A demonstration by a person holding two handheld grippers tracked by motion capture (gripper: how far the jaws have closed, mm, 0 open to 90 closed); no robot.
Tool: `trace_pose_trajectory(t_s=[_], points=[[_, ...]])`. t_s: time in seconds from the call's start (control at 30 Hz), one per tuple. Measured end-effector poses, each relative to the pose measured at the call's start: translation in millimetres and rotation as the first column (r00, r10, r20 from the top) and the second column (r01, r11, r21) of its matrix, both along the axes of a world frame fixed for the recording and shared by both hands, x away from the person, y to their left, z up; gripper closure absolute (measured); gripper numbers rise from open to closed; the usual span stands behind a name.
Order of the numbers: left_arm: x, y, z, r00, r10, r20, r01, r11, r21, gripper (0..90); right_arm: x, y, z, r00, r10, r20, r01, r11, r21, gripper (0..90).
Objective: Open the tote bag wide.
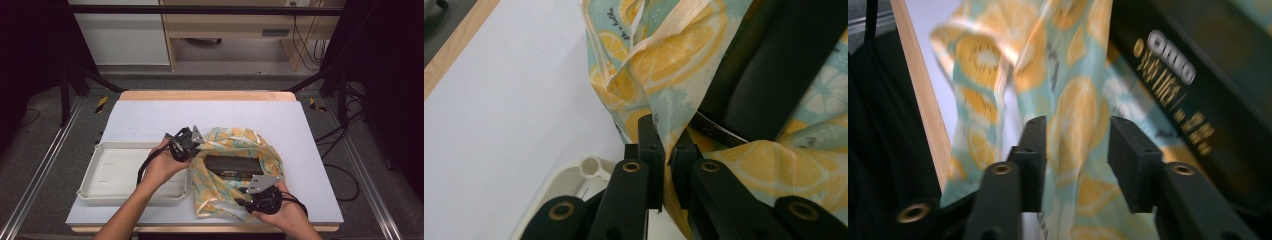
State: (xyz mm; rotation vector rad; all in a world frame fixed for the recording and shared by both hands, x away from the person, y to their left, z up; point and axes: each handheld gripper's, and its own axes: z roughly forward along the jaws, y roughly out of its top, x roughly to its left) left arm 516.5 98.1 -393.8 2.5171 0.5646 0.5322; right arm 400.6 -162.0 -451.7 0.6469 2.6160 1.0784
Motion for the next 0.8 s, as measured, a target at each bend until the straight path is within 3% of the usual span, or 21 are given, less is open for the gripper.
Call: trace_pose_trajectory(t_s=[0.13,0.23,0.37,0.43,0.5,0.6,0.63,0.8], points=[[-4.5,-1.6,1.0,0.9999,-0.011,0.008,0.011,0.9997,0.020,87.8,2.3,6.0,8.1,1.0000,-0.001,0.001,0.001,0.9999,0.016,54.2],[-7.0,-1.9,-1.2,0.9998,-0.017,0.006,0.016,0.9997,0.017,87.8,7.9,27.4,18.6,0.9998,0.015,0.011,-0.016,0.9991,0.038,51.2],[-8.3,-1.5,-1.8,0.9998,-0.018,0.000,0.018,0.9997,0.017,87.8,14.4,47.1,21.4,0.9991,0.030,0.029,-0.031,0.9994,0.017,47.4],[-9.2,-1.3,-2.2,0.9998,-0.021,-0.002,0.022,0.9995,0.021,87.8,22.2,58.0,20.4,0.9998,0.008,0.019,-0.008,1.0000,0.003,45.8],[-10.0,-1.0,-2.3,0.9997,-0.024,-0.005,0.024,0.9994,0.026,87.7,30.2,64.6,17.2,0.9998,-0.017,0.005,0.017,0.9998,0.005,50.6],[-9.6,-0.1,-2.7,0.9997,-0.024,-0.005,0.024,0.9996,0.013,87.5,36.0,74.4,7.5,0.9999,-0.002,-0.011,0.002,0.9998,-0.019,81.3],[-8.6,0.0,-2.7,0.9998,-0.021,-0.004,0.021,0.9997,0.012,87.5,36.0,76.4,5.4,0.9998,0.009,-0.017,-0.010,0.9998,-0.019,86.9],[5.5,-4.0,-9.1,0.9999,0.005,-0.014,-0.005,0.9996,0.027,87.6,30.5,86.9,-2.8,0.9986,0.049,-0.021,-0.051,0.9963,-0.070,90.0]])
